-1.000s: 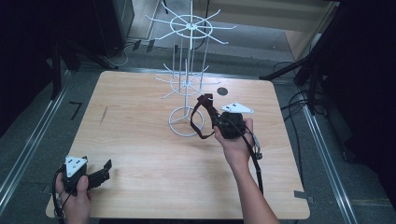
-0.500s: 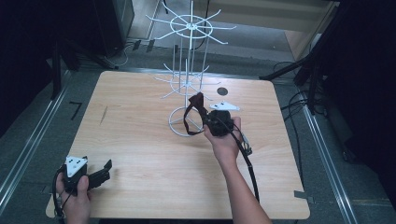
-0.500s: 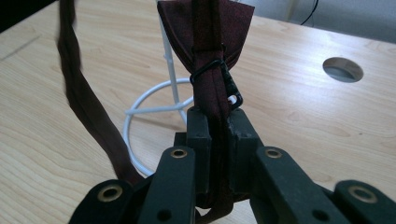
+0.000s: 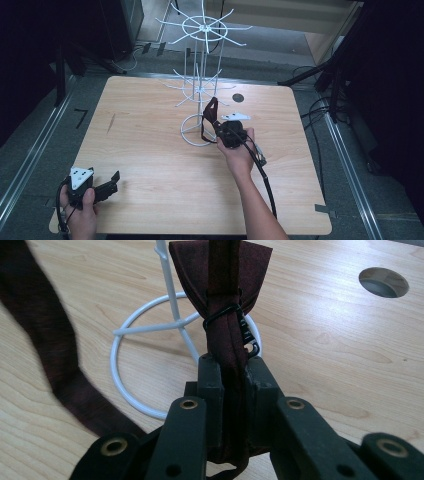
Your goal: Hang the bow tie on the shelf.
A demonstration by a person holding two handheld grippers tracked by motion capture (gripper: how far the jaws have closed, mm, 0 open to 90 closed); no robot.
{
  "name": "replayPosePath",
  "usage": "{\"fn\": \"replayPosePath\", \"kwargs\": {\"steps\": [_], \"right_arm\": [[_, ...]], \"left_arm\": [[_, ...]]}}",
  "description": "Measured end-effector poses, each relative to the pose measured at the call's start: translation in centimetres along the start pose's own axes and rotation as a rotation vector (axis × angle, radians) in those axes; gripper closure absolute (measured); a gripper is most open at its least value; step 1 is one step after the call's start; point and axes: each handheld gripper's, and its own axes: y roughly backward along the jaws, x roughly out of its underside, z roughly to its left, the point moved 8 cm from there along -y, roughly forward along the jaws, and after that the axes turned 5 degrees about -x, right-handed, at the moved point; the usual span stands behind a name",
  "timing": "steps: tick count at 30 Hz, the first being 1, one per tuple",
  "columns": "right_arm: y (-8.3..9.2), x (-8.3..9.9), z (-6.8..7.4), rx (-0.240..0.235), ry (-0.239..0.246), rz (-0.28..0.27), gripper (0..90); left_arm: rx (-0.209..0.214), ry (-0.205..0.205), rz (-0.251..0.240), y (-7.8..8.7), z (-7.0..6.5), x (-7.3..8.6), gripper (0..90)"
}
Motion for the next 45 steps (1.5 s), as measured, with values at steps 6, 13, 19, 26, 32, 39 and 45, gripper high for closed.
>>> {"fn": "replayPosePath", "kwargs": {"steps": [6,13,19,26,32,39,45], "right_arm": [[-0.1,0.1,0.3,-0.045,0.010,-0.001,72.5],[0.2,0.4,0.3,-0.061,0.016,0.004,59.3],[0.9,0.0,0.1,-0.056,0.005,-0.017,38.2],[2.5,-0.7,-0.4,-0.025,-0.011,-0.041,29.0],[4.3,-1.0,-0.8,-0.019,-0.019,-0.061,28.9],[6.1,-0.2,-1.4,-0.021,-0.016,-0.068,28.6],[7.8,0.9,-2.7,-0.009,-0.043,-0.073,27.5]], "left_arm": [[-0.002,-0.004,-0.003,0.0,0.0,0.0,14.1],[-0.005,-0.009,0.001,0.0,-0.1,0.0,14.1],[-0.004,-0.011,-0.003,0.0,0.0,0.0,14.1],[-0.003,-0.009,-0.003,0.0,-0.1,0.0,14.1],[-0.004,-0.012,-0.003,0.0,0.0,0.0,14.1],[-0.006,-0.012,-0.004,0.0,-0.1,0.0,14.1],[-0.008,-0.012,-0.003,0.0,0.0,0.0,14.1]]}}
